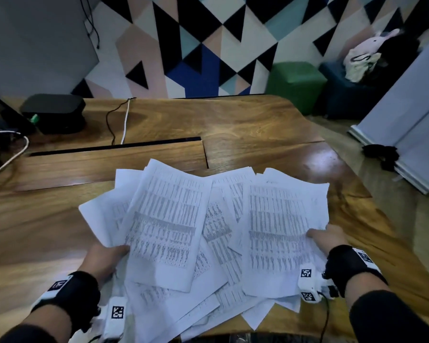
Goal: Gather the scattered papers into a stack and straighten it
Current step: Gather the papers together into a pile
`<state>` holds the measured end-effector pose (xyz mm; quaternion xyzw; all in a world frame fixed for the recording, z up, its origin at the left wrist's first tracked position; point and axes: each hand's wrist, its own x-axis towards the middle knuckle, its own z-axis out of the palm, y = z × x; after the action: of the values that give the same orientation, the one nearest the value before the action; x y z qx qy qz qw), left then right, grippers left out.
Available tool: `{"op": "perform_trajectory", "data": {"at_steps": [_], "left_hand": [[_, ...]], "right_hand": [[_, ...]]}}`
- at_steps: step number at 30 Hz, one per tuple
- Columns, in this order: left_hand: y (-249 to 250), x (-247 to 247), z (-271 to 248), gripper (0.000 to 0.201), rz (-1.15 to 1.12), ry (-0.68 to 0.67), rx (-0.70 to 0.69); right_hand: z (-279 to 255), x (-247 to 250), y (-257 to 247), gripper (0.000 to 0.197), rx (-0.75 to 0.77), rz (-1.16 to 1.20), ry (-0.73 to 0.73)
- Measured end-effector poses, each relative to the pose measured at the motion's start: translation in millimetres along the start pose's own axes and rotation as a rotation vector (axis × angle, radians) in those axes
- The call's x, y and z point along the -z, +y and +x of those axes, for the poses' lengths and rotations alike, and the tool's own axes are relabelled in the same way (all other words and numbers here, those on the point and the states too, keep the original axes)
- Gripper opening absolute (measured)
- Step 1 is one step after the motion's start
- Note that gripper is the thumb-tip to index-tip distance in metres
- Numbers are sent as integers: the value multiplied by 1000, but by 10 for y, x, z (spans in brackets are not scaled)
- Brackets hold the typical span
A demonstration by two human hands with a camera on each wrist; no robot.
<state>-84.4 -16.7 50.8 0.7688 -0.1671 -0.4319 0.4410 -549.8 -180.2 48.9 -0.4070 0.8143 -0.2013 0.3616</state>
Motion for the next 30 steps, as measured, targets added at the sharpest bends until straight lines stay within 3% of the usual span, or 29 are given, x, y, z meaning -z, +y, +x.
{"op": "perform_trajectory", "data": {"at_steps": [4,6,8,11,13,18,22,27,29,30], "left_hand": [[-91,9,79,27,-6,13,47],[-101,21,120,32,-2,15,60],[-99,34,142,31,0,4,82],[-85,89,170,29,-16,-47,113],[-87,112,183,36,-16,-86,108],[-40,200,136,33,2,-162,160],[2,266,145,37,-3,-185,245],[139,218,31,42,-141,-218,242],[77,225,77,69,-85,-261,208],[37,231,104,70,-59,-248,193]], "right_hand": [[-549,-30,-645,14,340,50,-29],[-899,-56,-986,11,519,162,-135],[-1089,-126,-1195,8,598,341,-270],[-1230,-351,-1369,11,520,568,-394],[-1318,-599,-1354,14,439,588,-511],[-1468,-1357,-1071,15,346,142,-599],[-1405,-1836,-838,44,252,-170,-562],[-1479,-2038,-820,18,282,-241,-540],[-1543,-2049,-853,17,306,-235,-586],[-1564,-2031,-858,22,306,-214,-592]]}}
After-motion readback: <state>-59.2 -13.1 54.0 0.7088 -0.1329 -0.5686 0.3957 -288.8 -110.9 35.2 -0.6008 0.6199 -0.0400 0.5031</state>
